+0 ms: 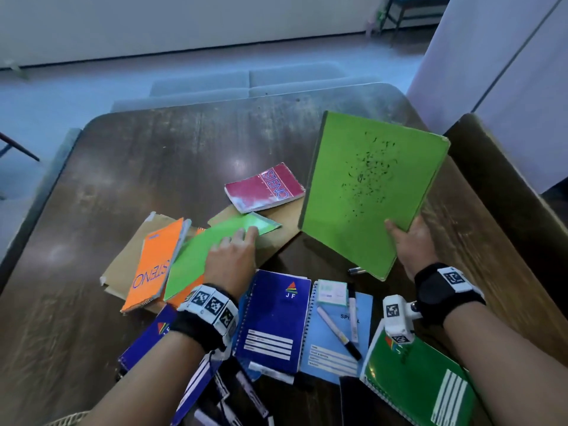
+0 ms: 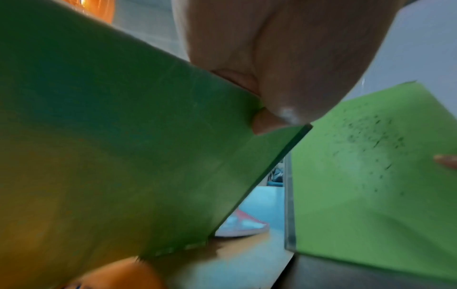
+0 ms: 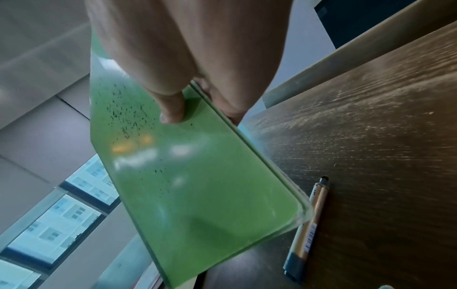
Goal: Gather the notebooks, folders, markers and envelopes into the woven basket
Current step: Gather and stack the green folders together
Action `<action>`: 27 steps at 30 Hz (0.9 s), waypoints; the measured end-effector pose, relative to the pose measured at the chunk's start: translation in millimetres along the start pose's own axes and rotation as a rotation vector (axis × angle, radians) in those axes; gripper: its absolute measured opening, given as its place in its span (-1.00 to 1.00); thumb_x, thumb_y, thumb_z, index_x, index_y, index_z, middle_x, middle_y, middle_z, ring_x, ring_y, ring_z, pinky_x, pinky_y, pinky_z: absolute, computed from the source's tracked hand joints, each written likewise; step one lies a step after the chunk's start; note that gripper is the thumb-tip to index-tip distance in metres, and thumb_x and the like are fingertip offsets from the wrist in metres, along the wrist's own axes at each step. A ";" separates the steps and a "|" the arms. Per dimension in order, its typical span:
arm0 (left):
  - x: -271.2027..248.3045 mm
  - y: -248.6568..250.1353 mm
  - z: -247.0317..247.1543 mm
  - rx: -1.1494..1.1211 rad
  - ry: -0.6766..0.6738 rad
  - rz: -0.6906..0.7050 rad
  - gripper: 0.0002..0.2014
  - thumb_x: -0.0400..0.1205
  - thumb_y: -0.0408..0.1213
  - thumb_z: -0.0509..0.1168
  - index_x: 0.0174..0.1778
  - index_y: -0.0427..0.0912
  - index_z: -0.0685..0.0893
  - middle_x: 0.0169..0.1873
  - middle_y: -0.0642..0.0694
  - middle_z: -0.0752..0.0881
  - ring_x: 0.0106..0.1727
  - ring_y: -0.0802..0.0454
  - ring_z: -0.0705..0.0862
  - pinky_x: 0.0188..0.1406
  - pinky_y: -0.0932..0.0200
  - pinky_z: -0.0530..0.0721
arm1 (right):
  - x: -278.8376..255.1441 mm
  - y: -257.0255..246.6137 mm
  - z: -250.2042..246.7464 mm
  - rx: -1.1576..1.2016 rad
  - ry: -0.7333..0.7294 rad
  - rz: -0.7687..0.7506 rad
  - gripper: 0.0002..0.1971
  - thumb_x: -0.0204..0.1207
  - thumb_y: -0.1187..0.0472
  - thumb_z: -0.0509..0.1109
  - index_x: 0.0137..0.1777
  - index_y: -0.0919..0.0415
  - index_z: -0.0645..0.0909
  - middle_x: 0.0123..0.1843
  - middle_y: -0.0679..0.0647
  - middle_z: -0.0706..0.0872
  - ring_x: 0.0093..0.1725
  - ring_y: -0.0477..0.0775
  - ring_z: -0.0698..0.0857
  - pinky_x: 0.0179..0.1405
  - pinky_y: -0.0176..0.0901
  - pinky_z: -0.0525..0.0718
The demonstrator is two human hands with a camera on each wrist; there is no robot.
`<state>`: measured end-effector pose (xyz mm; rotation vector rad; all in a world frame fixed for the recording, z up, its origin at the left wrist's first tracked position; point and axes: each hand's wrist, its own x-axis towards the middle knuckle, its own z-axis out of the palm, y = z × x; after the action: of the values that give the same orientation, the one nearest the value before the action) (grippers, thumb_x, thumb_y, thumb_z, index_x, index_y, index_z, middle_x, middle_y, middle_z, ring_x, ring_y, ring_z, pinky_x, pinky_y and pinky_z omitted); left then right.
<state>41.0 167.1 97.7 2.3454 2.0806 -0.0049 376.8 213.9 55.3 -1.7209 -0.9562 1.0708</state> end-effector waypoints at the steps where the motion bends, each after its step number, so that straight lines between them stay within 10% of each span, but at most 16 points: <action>1: -3.1 4.4 -10.5 0.010 0.024 0.029 -0.63 0.43 -0.48 0.27 0.16 -0.16 0.60 -0.06 -0.19 0.73 -0.28 -0.27 0.74 -0.46 0.02 0.56 | -3.6 -0.8 0.8 -0.006 -0.011 0.009 0.16 0.22 -0.49 0.49 0.71 0.13 0.20 0.70 0.18 0.36 0.67 0.26 0.37 0.61 0.41 0.38; 6: -10.8 26.1 -66.8 -0.042 0.091 0.191 -0.70 0.46 -0.27 0.15 0.09 -0.14 0.60 -0.09 -0.17 0.62 -0.37 -0.29 0.69 -0.56 0.05 0.44 | -32.6 -30.0 15.7 0.035 -0.114 -0.110 -0.40 0.57 -0.05 0.47 0.59 0.03 0.45 0.47 0.00 0.65 0.42 0.06 0.65 0.50 0.20 0.56; 9: -10.2 37.4 -105.0 0.037 0.054 0.290 -0.65 0.57 -0.09 0.04 0.21 -0.05 0.55 0.00 -0.04 0.70 -0.11 -0.16 0.76 -0.20 0.00 0.60 | -50.6 -48.2 24.8 0.073 -0.229 -0.164 -0.68 0.69 0.22 0.39 0.39 -0.06 0.58 0.28 -0.06 0.76 0.26 -0.05 0.74 0.32 0.04 0.70; 18: 35.1 12.6 -149.4 -0.332 -0.077 0.307 -0.66 0.73 -0.30 0.24 0.42 -0.02 0.50 0.03 -0.07 0.73 -0.07 -0.03 0.66 0.06 0.02 0.68 | -84.2 -67.0 45.4 0.174 -0.447 -0.129 -0.60 0.62 0.49 0.31 0.14 -0.07 0.70 0.03 -0.03 0.85 -0.03 -0.08 0.82 -0.12 -0.21 0.77; 22: 46.5 15.1 -133.7 -0.393 0.008 0.252 -0.66 0.74 -0.30 0.25 0.45 -0.11 0.50 0.18 -0.16 0.74 0.02 -0.01 0.66 0.11 0.16 0.58 | -91.7 -64.0 60.1 0.250 -0.340 -0.088 -0.69 0.54 0.30 0.34 0.22 0.07 0.74 0.18 0.13 0.83 0.19 0.19 0.78 0.26 0.20 0.72; 27: 49.0 13.0 -122.3 -0.444 0.001 0.197 -0.62 0.73 -0.31 0.27 0.49 -0.11 0.49 0.26 -0.17 0.72 0.20 -0.12 0.70 0.26 0.05 0.62 | -92.2 -56.2 68.4 0.311 -0.265 -0.031 -0.68 0.51 0.24 0.33 0.22 0.14 0.77 0.17 0.12 0.84 0.22 0.24 0.76 0.33 0.23 0.67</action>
<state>59.5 215.0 219.7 2.2482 1.6267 0.4123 273.7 167.3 114.6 -1.3292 -0.9177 1.3724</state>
